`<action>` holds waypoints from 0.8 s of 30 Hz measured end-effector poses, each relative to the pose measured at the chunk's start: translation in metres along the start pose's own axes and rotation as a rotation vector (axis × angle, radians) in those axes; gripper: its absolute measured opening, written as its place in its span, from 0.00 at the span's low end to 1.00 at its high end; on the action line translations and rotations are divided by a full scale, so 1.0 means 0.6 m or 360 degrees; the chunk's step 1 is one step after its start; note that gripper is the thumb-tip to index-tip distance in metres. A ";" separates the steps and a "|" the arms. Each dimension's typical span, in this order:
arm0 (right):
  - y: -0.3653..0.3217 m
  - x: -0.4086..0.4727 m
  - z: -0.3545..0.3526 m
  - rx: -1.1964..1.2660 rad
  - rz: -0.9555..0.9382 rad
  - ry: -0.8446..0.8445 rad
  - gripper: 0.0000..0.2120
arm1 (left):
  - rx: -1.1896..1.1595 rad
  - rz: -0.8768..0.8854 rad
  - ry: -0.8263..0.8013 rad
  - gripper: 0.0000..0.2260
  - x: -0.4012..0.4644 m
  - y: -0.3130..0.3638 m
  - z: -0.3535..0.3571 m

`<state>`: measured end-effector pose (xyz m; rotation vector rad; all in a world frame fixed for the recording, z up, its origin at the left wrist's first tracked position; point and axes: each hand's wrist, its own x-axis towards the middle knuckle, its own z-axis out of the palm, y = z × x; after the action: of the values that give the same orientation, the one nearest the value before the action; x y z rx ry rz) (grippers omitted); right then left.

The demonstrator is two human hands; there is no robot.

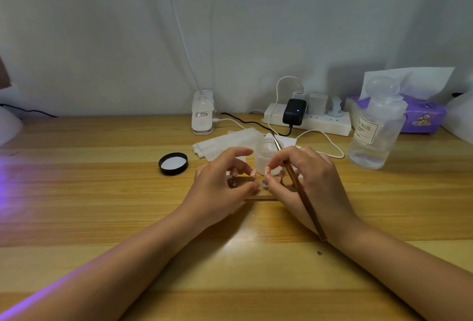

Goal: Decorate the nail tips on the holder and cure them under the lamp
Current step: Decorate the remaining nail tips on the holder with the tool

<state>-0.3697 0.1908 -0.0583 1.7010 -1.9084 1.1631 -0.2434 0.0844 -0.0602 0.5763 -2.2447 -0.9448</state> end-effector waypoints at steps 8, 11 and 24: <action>0.003 0.000 0.000 -0.0003 0.0075 -0.0050 0.08 | -0.0031 0.0000 0.0010 0.20 0.001 0.001 -0.001; -0.002 0.002 -0.005 0.0205 0.0121 0.0060 0.08 | -0.0060 -0.0019 0.0019 0.19 0.001 0.000 -0.001; 0.020 0.111 -0.075 0.0634 0.0699 -0.0172 0.12 | -0.0064 0.0028 -0.0029 0.16 0.000 0.004 -0.004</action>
<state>-0.4082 0.1797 0.0124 1.5922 -2.3160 1.7437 -0.2420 0.0844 -0.0572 0.5312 -2.2382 -0.9881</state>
